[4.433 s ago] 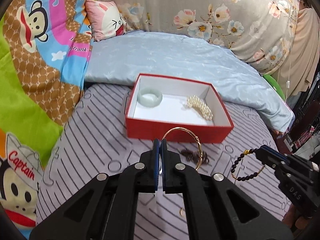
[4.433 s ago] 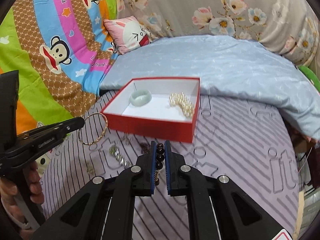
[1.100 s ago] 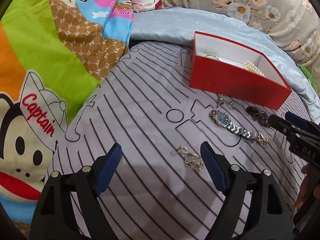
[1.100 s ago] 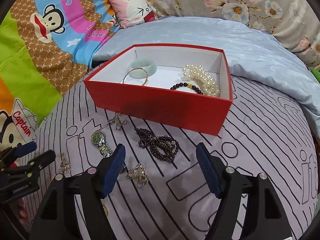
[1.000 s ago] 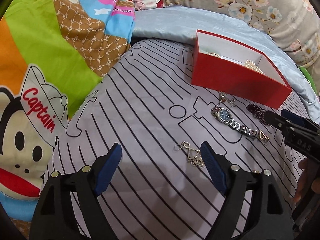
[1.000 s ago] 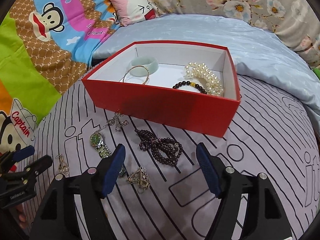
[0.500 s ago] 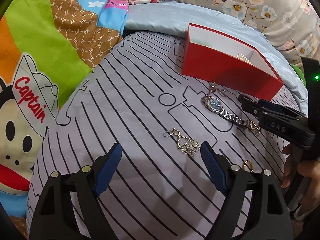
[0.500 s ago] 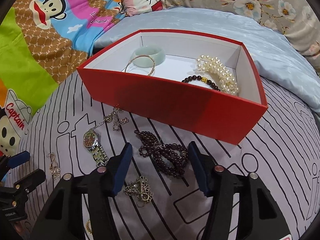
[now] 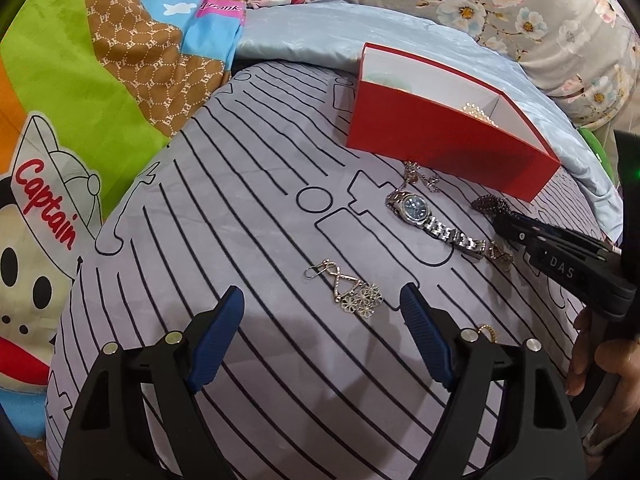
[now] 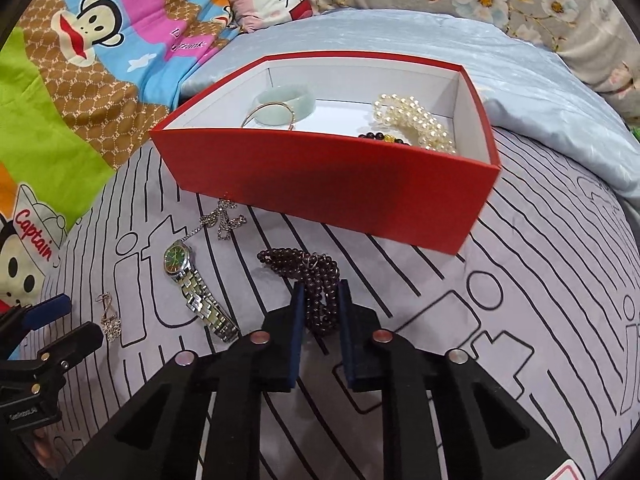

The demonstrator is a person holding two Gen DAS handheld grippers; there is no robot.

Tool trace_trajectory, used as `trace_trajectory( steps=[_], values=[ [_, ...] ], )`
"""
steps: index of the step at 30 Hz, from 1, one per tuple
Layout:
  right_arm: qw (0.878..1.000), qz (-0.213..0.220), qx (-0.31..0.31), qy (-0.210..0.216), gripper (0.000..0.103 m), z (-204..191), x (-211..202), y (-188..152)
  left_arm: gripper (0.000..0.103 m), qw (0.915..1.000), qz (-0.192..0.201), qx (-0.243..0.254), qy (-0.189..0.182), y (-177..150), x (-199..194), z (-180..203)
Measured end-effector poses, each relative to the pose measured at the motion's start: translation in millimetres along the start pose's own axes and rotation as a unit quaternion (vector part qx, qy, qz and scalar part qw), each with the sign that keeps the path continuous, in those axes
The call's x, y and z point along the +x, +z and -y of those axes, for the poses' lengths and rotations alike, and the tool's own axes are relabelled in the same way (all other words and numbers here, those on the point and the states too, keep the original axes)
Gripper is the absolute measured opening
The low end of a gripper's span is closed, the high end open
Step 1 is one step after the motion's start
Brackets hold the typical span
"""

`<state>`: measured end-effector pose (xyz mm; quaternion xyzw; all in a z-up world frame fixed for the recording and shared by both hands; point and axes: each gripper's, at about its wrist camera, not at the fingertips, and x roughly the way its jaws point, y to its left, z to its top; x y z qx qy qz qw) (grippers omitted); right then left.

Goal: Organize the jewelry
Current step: 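Close right gripper on the garnet bead bracelet, then lift the garnet bracelet with right gripper while left gripper closes on the silver pendant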

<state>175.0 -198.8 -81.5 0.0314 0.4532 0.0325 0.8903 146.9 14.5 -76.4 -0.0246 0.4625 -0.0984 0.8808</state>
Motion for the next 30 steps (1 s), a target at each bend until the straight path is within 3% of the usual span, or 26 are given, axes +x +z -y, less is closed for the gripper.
trace_trajectory(
  steps=[13,21,25,30],
  values=[
    [0.999,0.035,0.034,0.006,0.003,9,-41,-14,0.070,0.9999,0.007,0.005,-0.011,6,-2,8],
    [0.998,0.036,0.045,0.012,0.003,10,-57,-31,0.049,0.9998,-0.009,0.009,-0.015,-2,9,7],
    [0.998,0.034,0.048,0.018,0.003,8,-61,-37,0.032,0.9997,-0.010,0.008,-0.023,-1,11,8],
    [0.998,0.035,0.053,0.025,0.003,7,-65,-40,0.019,0.9994,-0.013,0.011,-0.031,-2,12,9]
  ],
)
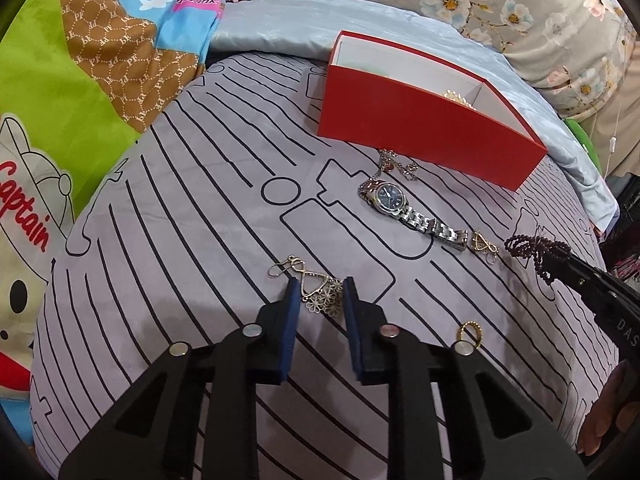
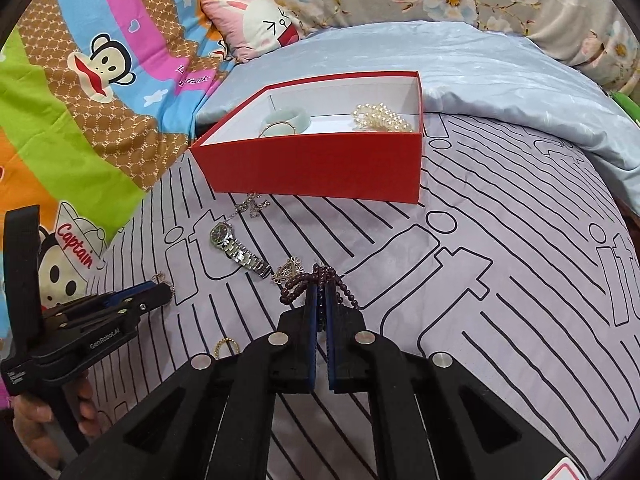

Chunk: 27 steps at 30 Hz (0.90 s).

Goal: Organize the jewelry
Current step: 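Lift the garnet bracelet with right gripper while left gripper closes on the silver pendant, then carry the garnet bracelet and pendant over the red box with both grippers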

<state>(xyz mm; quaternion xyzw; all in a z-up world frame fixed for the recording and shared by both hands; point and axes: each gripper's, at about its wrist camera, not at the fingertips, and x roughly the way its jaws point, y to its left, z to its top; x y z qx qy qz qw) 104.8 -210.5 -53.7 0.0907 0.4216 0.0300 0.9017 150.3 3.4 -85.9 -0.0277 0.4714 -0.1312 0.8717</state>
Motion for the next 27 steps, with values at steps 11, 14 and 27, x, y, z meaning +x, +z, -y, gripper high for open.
trace_trajectory(
  steps=[11,14,27],
  values=[
    [1.000,0.003,0.004,0.007,0.003,-3,-6,0,0.007,0.9998,0.005,0.001,-0.019,-1,-3,2],
    [1.000,0.006,0.003,0.008,0.003,-4,-9,1,0.000,0.9996,0.006,0.004,-0.027,0,-6,5],
    [1.000,0.012,0.003,0.009,0.003,-4,-13,4,0.000,0.9993,0.011,0.008,-0.033,1,-11,7]
  ],
)
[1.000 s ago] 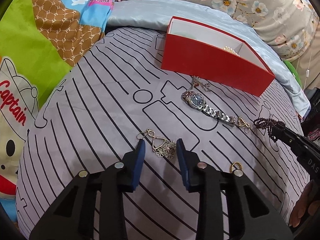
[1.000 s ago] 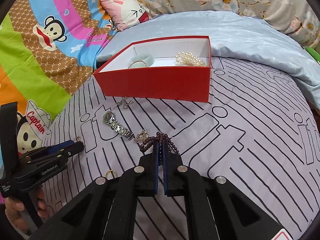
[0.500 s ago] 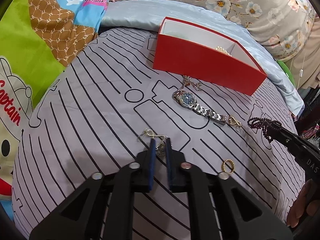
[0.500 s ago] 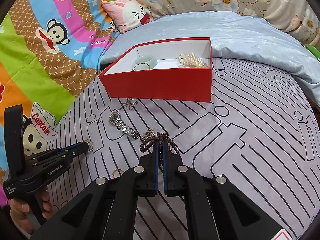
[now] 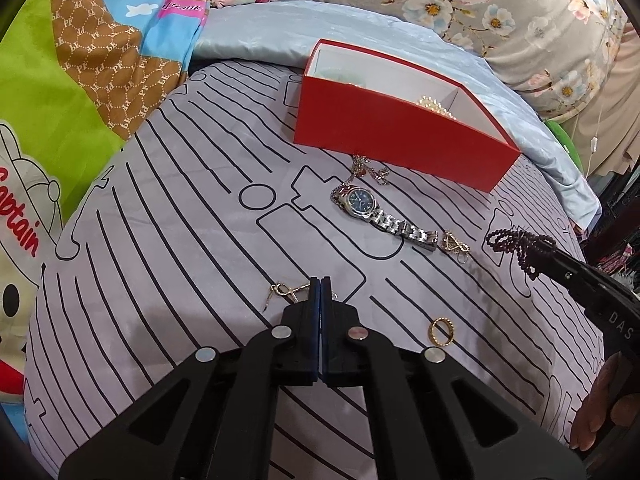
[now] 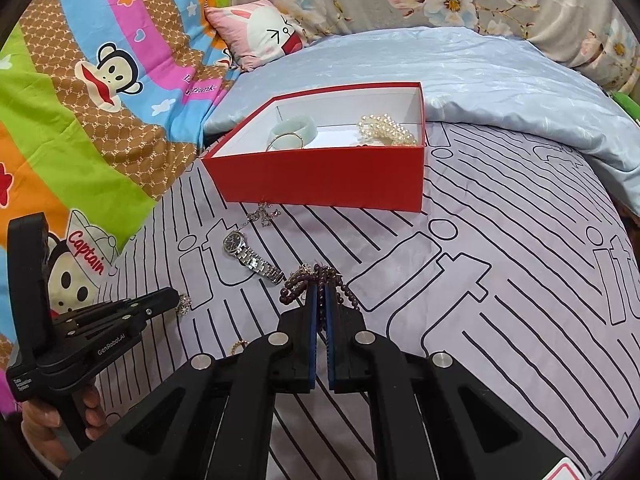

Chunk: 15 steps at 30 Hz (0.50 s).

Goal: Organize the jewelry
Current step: 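Carry the garnet bracelet and pendant over the red box with both grippers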

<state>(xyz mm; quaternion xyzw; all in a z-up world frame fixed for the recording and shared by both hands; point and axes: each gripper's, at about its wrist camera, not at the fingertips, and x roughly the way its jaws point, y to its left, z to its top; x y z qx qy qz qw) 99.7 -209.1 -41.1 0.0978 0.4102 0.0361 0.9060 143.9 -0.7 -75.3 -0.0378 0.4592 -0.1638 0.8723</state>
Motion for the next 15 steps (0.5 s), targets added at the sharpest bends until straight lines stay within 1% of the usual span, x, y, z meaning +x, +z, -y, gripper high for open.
trace_trajectory(
  steps=[9,15],
  values=[
    [1.000,0.006,0.000,0.002,0.003,0,-5,3,0.000,0.9998,0.014,-0.003,-0.011,6,-15,4],
    [1.000,0.021,-0.006,0.005,0.003,-2,-15,13,0.000,0.9993,0.031,-0.004,-0.022,21,-31,7]
  ],
)
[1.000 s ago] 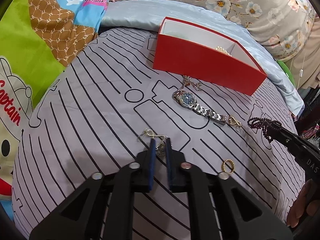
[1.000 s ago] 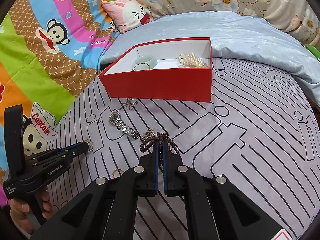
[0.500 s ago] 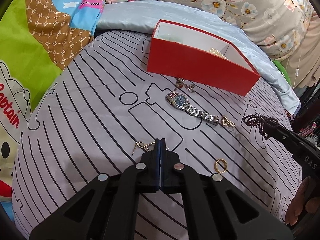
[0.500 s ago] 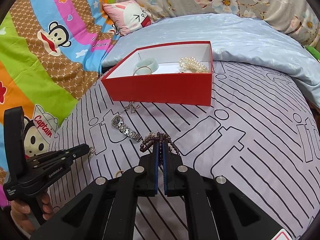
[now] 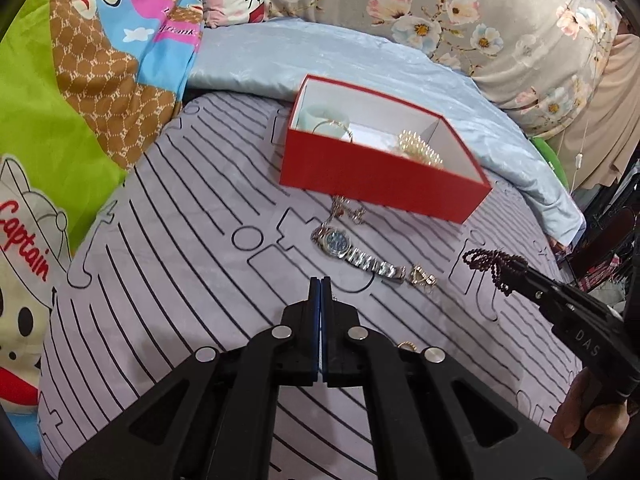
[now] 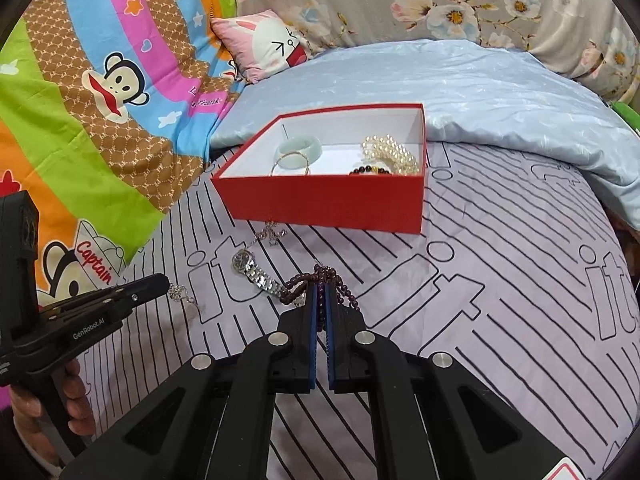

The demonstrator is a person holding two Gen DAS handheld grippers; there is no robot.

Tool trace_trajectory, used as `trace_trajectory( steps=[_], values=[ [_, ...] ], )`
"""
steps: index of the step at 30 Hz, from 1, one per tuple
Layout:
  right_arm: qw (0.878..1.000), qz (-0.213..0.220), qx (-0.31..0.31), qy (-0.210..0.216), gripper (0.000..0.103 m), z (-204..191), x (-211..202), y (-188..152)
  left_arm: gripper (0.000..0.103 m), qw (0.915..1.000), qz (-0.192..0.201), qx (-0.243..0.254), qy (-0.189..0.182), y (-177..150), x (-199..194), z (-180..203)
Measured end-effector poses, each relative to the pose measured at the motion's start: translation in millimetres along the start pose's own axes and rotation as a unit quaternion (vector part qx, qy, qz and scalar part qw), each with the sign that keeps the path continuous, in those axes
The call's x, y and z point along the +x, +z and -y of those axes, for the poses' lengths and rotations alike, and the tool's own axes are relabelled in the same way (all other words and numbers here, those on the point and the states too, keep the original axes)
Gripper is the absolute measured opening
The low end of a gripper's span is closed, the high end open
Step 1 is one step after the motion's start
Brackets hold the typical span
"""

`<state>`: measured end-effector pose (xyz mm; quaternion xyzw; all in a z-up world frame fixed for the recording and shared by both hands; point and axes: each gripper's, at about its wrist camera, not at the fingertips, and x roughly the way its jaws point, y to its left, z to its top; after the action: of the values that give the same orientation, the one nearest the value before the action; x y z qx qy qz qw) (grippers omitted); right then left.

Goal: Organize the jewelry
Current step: 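Carry the garnet bracelet and pendant over the red box with both grippers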

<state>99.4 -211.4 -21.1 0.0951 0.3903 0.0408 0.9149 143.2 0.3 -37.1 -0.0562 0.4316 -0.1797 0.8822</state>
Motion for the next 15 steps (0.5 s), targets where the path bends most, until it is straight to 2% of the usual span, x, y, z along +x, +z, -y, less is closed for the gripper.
trace_trajectory(
  steps=[6,15],
  values=[
    [1.000,0.018,-0.009,0.002,0.003,-4,-11,14,0.000,0.9997,0.021,0.009,-0.004,22,-13,9],
    [0.998,0.062,-0.032,0.003,0.003,-7,-23,66,0.000,0.9968,0.073,0.030,-0.014,82,-24,32]
  ],
)
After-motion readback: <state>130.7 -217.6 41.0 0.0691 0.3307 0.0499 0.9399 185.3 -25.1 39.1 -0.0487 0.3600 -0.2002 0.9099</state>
